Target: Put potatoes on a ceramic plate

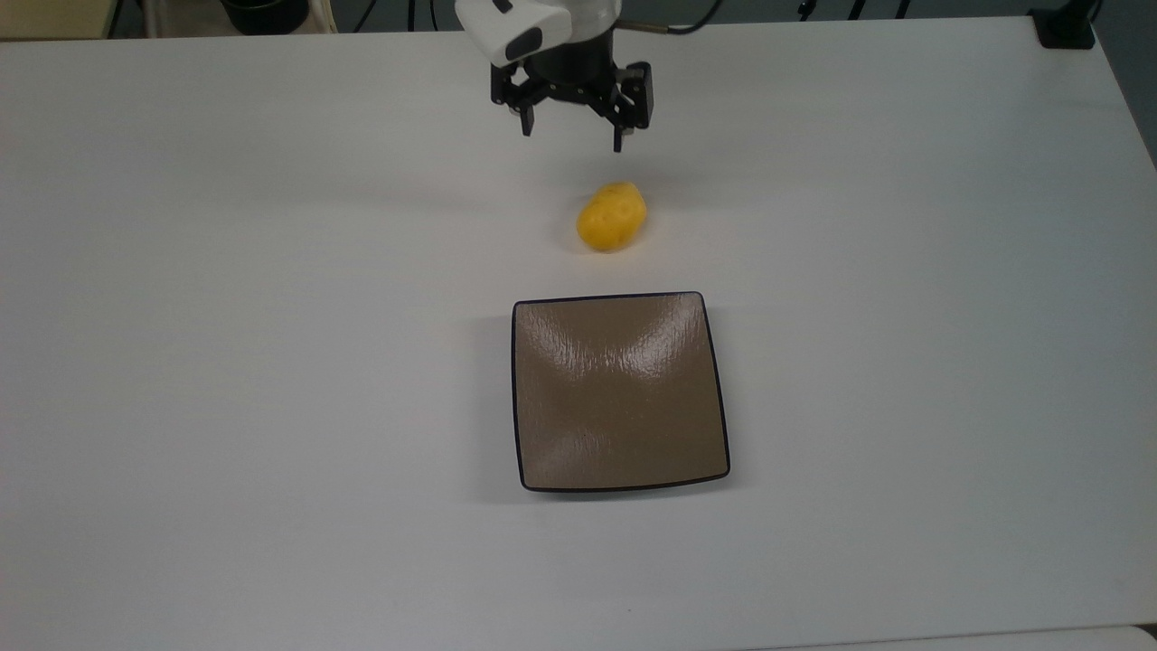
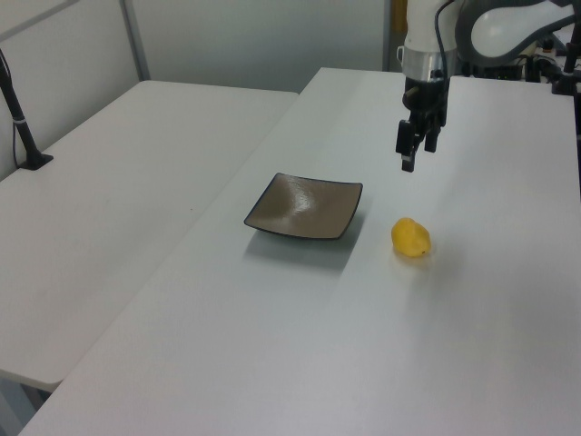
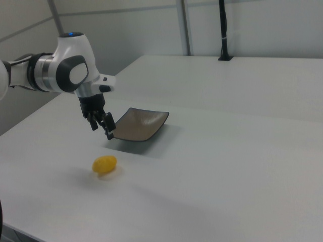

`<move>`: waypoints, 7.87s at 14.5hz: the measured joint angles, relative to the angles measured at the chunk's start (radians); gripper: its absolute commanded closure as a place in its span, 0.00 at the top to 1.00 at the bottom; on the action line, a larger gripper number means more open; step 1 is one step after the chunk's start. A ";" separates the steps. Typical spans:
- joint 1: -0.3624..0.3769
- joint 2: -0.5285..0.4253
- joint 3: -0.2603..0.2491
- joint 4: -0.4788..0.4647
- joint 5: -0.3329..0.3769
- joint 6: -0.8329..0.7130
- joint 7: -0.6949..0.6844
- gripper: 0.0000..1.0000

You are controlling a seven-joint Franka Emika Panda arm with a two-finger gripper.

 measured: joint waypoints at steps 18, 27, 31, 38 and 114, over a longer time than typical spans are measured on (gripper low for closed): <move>0.010 0.178 0.048 -0.094 -0.001 0.218 0.113 1.00; 0.010 0.219 0.073 -0.131 -0.012 0.249 0.125 0.67; 0.009 0.219 0.073 -0.131 -0.012 0.251 0.125 0.62; 0.008 0.214 0.073 -0.123 -0.014 0.256 0.125 0.62; -0.014 -0.007 -0.100 0.205 -0.016 -0.137 -0.246 1.00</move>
